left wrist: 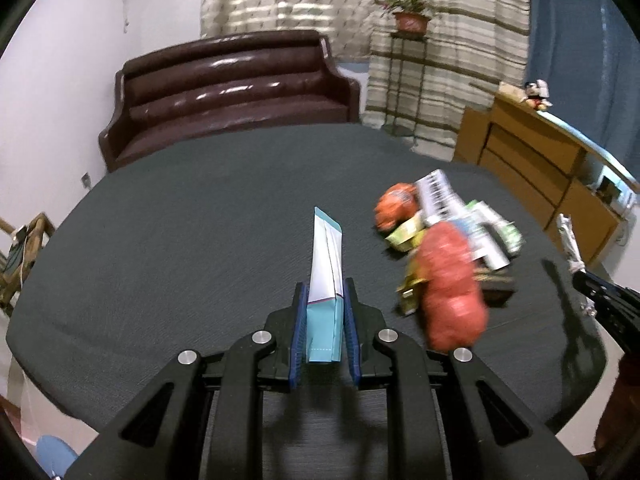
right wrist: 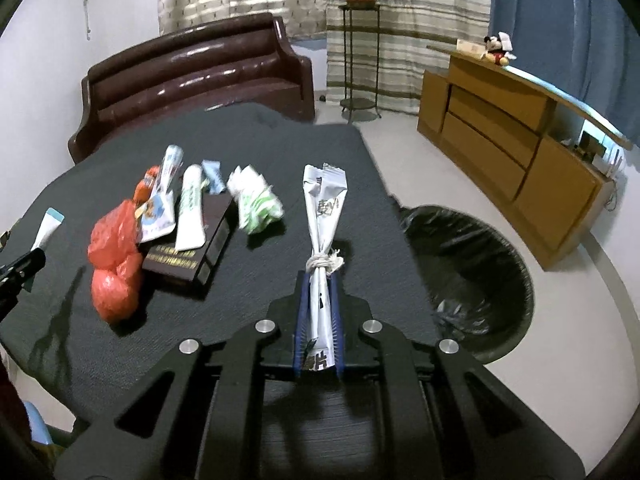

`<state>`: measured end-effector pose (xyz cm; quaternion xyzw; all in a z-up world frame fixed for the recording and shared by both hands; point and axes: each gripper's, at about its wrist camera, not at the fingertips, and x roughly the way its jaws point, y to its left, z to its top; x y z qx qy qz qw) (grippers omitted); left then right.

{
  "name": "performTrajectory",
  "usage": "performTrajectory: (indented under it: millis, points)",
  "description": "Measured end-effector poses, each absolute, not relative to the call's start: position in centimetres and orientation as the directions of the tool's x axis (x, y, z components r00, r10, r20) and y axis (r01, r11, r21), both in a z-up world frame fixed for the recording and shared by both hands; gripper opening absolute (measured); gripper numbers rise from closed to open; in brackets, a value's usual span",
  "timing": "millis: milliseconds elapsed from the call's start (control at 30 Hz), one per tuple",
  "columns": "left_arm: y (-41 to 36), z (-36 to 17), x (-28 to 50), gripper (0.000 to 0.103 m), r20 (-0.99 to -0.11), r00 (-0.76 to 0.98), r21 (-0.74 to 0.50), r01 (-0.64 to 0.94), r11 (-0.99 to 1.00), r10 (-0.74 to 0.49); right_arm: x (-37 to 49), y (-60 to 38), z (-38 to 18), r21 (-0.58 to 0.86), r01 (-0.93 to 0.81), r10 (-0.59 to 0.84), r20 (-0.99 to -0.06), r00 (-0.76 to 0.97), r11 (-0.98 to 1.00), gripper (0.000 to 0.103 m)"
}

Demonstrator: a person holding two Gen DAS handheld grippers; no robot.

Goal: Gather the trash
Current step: 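Carry both tubes over the black bin and open both grippers to drop them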

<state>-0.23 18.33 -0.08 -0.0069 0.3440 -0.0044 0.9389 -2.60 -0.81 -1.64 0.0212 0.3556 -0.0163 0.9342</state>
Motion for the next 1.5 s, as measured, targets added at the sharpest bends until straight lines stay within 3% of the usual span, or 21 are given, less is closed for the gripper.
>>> performTrajectory:
  millis: [367, 733, 1500]
  points:
    - [8.5, 3.2, 0.6, 0.019, -0.568, 0.803, -0.039, 0.193, 0.98, -0.181, -2.8, -7.4, 0.0, 0.008, 0.121, -0.091, -0.61, 0.787, 0.993, 0.011]
    - [-1.8, 1.7, 2.9, 0.019, -0.579, 0.755, -0.039, 0.35, 0.936, -0.307, -2.7, -13.7, -0.8, 0.043, 0.19, -0.125, -0.607, 0.785, 0.981, 0.011]
    - [-11.0, -1.4, 6.5, 0.019, -0.644, 0.705, 0.025, 0.407, 0.913, -0.297, -0.3, -20.7, -3.7, 0.124, 0.249, -0.121, -0.62, 0.776, 0.961, 0.011]
